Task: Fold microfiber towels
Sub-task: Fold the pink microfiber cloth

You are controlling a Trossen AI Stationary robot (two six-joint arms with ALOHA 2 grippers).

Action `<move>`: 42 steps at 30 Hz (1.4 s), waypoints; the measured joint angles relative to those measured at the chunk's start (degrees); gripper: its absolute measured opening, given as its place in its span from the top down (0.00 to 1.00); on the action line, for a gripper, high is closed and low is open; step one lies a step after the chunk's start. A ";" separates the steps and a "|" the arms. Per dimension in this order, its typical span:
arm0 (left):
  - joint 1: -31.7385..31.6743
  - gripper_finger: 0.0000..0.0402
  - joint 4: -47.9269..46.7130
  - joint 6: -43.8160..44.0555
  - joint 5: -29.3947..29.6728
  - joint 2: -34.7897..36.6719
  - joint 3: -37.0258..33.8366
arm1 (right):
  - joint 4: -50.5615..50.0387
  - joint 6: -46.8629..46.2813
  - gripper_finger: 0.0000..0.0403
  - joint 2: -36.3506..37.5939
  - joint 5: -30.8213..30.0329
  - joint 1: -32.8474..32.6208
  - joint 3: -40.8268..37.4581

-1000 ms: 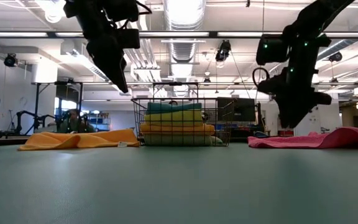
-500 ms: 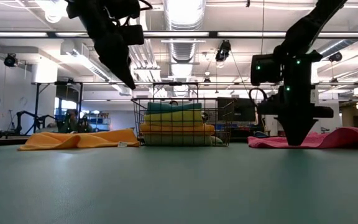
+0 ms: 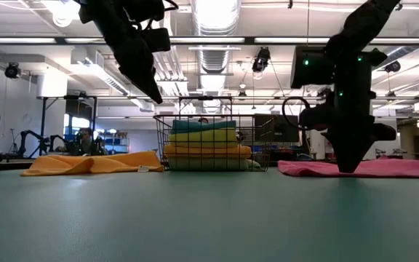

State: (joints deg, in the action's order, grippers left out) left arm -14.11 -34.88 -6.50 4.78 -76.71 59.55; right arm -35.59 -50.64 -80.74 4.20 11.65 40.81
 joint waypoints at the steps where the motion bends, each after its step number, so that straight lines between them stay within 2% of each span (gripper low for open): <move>1: -0.02 0.53 0.01 0.00 -0.02 0.00 0.00 | 0.88 -1.37 0.94 -0.04 0.38 -1.56 -0.03; 9: 0.00 0.53 0.00 0.09 -0.02 0.04 -0.02 | 9.34 -11.55 0.97 -0.23 1.03 -13.57 -0.17; 13: 0.12 0.53 0.00 0.11 -0.33 0.04 -0.04 | 12.72 -13.30 0.97 -1.63 0.68 -17.37 -0.15; 21: 3.32 0.53 0.00 0.20 -1.69 0.04 -0.04 | 22.11 -14.83 0.97 -6.08 -1.28 -22.11 0.86; 25: 5.95 0.53 1.28 0.22 -1.73 0.04 -0.09 | 21.59 -14.01 0.97 -5.92 -3.72 -23.21 3.14; 31: 10.63 0.53 9.05 0.22 -1.75 -0.87 -0.77 | 21.69 -12.29 0.97 -5.28 -7.05 -24.91 7.75; 35: 13.27 0.53 16.56 0.23 -1.73 -3.16 -0.77 | 15.82 -11.54 0.97 -4.42 -12.24 -26.50 13.08; 42: 15.80 0.53 26.99 0.22 -1.60 -9.44 -0.35 | -7.64 -13.99 0.97 -4.03 -24.05 -30.27 26.60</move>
State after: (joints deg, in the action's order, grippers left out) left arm 1.69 -7.88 -6.28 3.18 -86.14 59.20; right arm -43.23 -64.63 -84.77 -19.85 -18.61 67.41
